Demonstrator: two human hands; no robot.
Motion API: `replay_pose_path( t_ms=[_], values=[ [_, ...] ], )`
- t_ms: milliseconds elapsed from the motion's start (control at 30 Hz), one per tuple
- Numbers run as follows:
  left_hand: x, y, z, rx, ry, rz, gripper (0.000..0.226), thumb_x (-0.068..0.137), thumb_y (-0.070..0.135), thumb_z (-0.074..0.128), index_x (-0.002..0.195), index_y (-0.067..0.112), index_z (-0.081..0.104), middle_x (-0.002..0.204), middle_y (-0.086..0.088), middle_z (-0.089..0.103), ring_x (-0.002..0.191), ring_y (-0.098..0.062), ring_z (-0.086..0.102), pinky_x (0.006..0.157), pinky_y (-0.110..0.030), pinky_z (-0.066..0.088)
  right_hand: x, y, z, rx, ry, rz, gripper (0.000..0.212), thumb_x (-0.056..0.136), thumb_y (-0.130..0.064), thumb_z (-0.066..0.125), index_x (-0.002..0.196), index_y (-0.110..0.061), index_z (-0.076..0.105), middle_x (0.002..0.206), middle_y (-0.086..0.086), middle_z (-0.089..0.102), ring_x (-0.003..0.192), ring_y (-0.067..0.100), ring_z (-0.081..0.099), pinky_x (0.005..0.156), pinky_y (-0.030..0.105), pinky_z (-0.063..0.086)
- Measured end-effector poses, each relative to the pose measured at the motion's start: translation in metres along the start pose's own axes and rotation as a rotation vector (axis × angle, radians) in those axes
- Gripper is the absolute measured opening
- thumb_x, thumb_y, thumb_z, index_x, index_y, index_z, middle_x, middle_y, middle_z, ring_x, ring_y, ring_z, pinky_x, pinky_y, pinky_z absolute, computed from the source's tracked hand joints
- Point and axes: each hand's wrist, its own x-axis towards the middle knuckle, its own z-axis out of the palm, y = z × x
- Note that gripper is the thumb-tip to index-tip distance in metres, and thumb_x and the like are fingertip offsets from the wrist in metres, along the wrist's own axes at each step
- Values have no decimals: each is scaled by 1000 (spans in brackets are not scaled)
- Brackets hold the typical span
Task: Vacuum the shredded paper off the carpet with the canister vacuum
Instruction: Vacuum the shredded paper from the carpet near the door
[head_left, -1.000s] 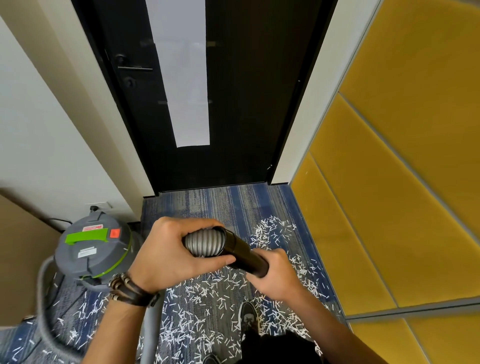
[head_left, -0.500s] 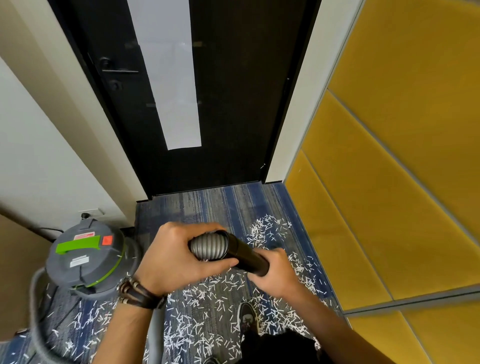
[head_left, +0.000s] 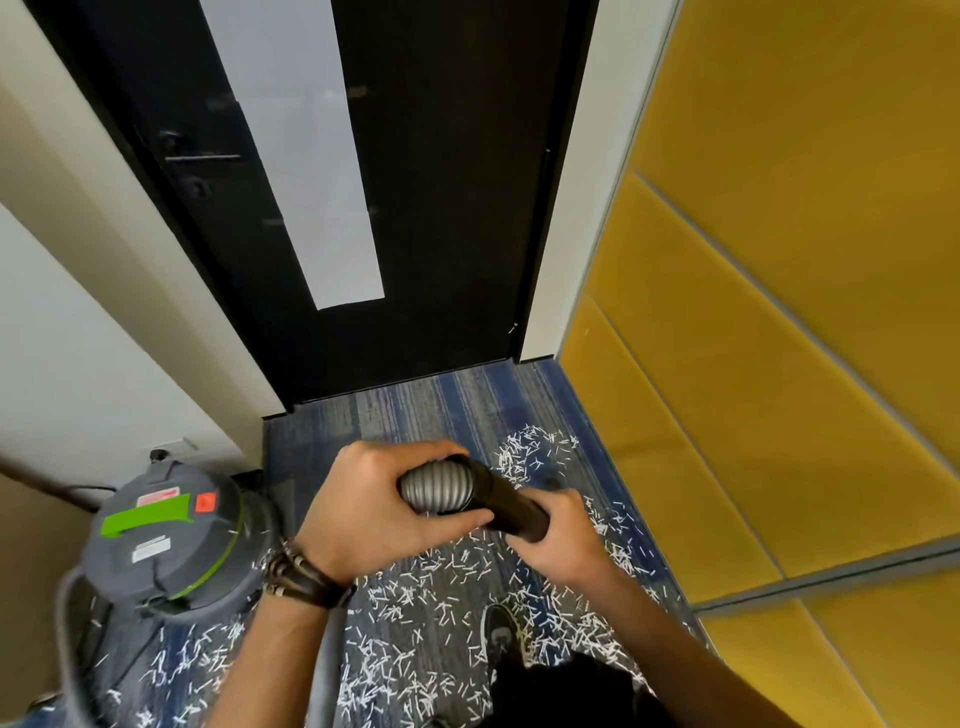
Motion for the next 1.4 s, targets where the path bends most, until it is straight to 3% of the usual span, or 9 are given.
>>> replay_pose_path(
  t_ms=[100, 300, 433, 533, 800, 967, 1067, 1233, 1400],
  values=[
    [9, 4, 1, -4, 14, 14, 45, 74, 60, 85, 110, 33, 77, 91, 26, 73, 80, 6, 71, 75, -15, 56, 7, 2, -10, -19, 17, -22, 16, 71, -26, 77, 85, -19, 72, 66, -8, 66, 57, 6, 61, 57, 15, 45],
    [18, -4, 14, 44, -71, 3, 45, 72, 63, 84, 108, 38, 73, 90, 27, 72, 80, 6, 68, 75, -23, 58, 8, 14, -3, 27, -4, 31, 17, 71, -26, 76, 86, -18, 74, 69, -6, 69, 61, 8, 64, 58, 26, 52],
    [13, -7, 16, 19, -79, 4, 45, 71, 59, 88, 107, 38, 72, 91, 28, 72, 82, 6, 69, 75, -16, 55, 2, 18, 2, 27, -11, 30, 18, 72, -19, 79, 89, -21, 75, 72, -11, 69, 65, 4, 65, 62, 16, 49],
    [14, -6, 17, 43, -21, 11, 45, 74, 62, 84, 111, 39, 73, 90, 31, 70, 82, 9, 67, 77, -13, 54, 8, 19, -6, -6, 29, 18, 19, 72, -23, 78, 90, -20, 73, 73, -6, 71, 64, 7, 65, 61, 18, 51],
    [28, -16, 35, 77, -68, -31, 50, 76, 72, 74, 115, 42, 69, 96, 26, 72, 84, 5, 67, 79, -26, 59, 30, 29, -13, -40, -28, 59, 10, 79, -21, 77, 87, -22, 71, 71, -3, 70, 63, 12, 65, 59, 21, 50],
    [24, -27, 40, 18, -83, -56, 49, 71, 66, 83, 112, 42, 71, 94, 29, 72, 85, 7, 68, 79, -28, 60, 24, 38, -1, -33, -70, 72, 12, 76, -15, 74, 85, -23, 71, 70, -2, 69, 63, 14, 65, 59, 32, 54],
    [21, -26, 40, 1, -87, -56, 50, 70, 65, 85, 111, 41, 72, 94, 29, 73, 84, 6, 70, 79, -28, 60, 17, 38, -2, -42, -84, 72, 15, 77, -12, 74, 87, -23, 71, 70, -3, 68, 63, 12, 64, 59, 26, 52],
    [28, -20, 40, 25, -24, -62, 49, 73, 69, 80, 113, 41, 72, 92, 26, 73, 81, 4, 69, 76, -24, 59, 27, 37, -16, -74, -3, 69, 34, 79, -9, 76, 76, -39, 59, 65, -9, 63, 58, 7, 60, 55, 17, 42],
    [39, -23, 45, 36, -80, -110, 53, 75, 75, 71, 117, 43, 68, 98, 25, 72, 87, 3, 67, 81, -31, 59, 36, 39, -19, -90, 27, 83, 30, 79, -6, 78, 83, -31, 62, 65, -17, 60, 62, -4, 61, 56, 7, 40]
  ],
)
